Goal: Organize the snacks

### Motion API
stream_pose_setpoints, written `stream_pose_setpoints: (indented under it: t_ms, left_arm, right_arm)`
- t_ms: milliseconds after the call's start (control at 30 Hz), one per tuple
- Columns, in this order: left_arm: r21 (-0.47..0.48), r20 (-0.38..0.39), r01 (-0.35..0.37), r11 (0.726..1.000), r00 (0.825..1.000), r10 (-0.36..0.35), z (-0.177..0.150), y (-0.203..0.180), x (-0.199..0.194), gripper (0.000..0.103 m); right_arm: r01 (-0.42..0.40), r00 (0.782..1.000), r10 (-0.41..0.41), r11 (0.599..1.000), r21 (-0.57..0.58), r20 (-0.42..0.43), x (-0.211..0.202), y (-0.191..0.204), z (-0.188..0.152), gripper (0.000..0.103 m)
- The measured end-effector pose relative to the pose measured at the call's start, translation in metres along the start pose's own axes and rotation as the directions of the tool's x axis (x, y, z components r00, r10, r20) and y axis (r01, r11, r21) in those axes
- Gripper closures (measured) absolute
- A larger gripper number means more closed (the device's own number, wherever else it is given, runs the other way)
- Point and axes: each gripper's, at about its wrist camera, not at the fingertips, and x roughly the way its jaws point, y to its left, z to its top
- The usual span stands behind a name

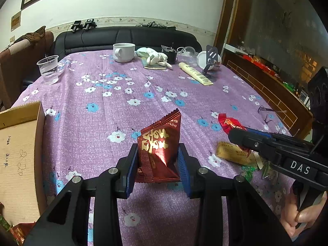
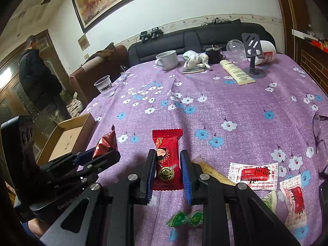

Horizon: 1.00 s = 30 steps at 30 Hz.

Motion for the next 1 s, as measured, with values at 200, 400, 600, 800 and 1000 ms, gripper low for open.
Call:
stream_pose_setpoints:
  t_ms: [200, 400, 600, 800, 1000]
  left_arm:
    - [-0.036, 0.001, 0.019, 0.999, 1.0, -0.019, 0.003, 0.004, -0.001, 0.069]
    - [-0.043, 0.011, 0.002, 0.999, 1.0, -0.002, 0.006, 0.001, -0.01, 0.069]
    - [-0.068, 0.03, -0.008, 0.998, 0.999, 0.01, 0.005, 0.005, -0.032, 0.069]
    - [-0.108, 0.073, -0.035, 0.994, 0.996, 0.043, 0.002, 0.025, -0.063, 0.069]
    - [-0.169, 0.116, -0.077, 0.983, 0.988, 0.098, -0.006, 0.057, -0.094, 0.069]
  right_arm:
    - [0.003, 1.0, -0.003, 1.0, 0.0, 0.02, -0.005, 0.001, 0.0, 0.079]
    - [-0.003, 1.0, 0.003, 1.0, 0.016, 0.027, -0.008, -0.002, 0.002, 0.079]
    - [-0.02, 0.999, 0.019, 1.0, 0.021, 0.046, -0.015, -0.002, 0.003, 0.079]
    - [-0.027, 0.998, 0.027, 1.0, -0.004, 0.056, -0.017, 0.006, 0.002, 0.079]
    - [-0.03, 0.997, 0.032, 0.999, -0.024, 0.073, -0.019, 0.012, 0.001, 0.079]
